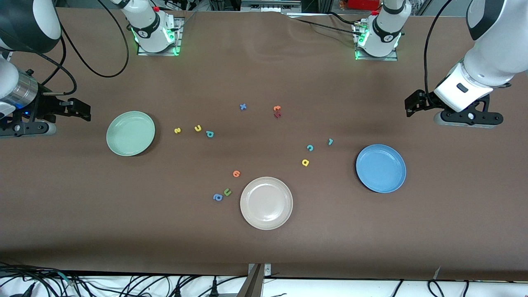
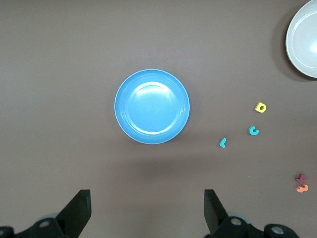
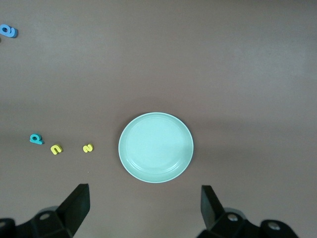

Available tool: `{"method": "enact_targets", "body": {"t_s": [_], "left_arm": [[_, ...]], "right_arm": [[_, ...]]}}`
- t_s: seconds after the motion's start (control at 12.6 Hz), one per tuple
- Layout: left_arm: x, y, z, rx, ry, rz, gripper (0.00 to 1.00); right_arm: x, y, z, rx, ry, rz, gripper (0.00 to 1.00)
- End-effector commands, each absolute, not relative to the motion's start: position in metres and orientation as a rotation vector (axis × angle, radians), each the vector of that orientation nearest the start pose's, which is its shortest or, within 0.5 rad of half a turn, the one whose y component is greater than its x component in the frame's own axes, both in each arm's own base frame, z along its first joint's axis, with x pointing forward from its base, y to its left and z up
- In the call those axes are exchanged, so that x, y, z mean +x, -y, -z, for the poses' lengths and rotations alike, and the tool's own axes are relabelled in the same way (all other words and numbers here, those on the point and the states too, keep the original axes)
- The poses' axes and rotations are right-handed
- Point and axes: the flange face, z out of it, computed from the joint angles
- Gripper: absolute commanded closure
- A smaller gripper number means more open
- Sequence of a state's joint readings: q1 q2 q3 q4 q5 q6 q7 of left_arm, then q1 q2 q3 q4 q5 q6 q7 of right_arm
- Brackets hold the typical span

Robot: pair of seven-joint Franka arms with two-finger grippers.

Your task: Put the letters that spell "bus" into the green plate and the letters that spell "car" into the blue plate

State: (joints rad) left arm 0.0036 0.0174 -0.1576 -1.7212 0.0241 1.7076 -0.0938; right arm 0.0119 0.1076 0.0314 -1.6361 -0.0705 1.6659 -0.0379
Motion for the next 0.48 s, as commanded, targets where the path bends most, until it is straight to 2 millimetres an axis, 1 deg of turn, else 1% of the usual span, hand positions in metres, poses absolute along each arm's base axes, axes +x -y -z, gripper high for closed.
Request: {"method": "enact_targets", "body": {"t_s": [0.0,0.4], "left_arm": [[0.5595,0.0816,-0.5614,-3.088,-0.134,-0.045,0.00],[0.5595,0.0808,-0.5613,-3.088,-0.129,-0.048,0.00]], "right_arm": [[0.5816,-0.0259,-0.5460,-3.216,0.127,-0.120,0.00],[0.5826,-0.0253,-0.5479,-3.211,0.146,-0.114,0.00]]}}
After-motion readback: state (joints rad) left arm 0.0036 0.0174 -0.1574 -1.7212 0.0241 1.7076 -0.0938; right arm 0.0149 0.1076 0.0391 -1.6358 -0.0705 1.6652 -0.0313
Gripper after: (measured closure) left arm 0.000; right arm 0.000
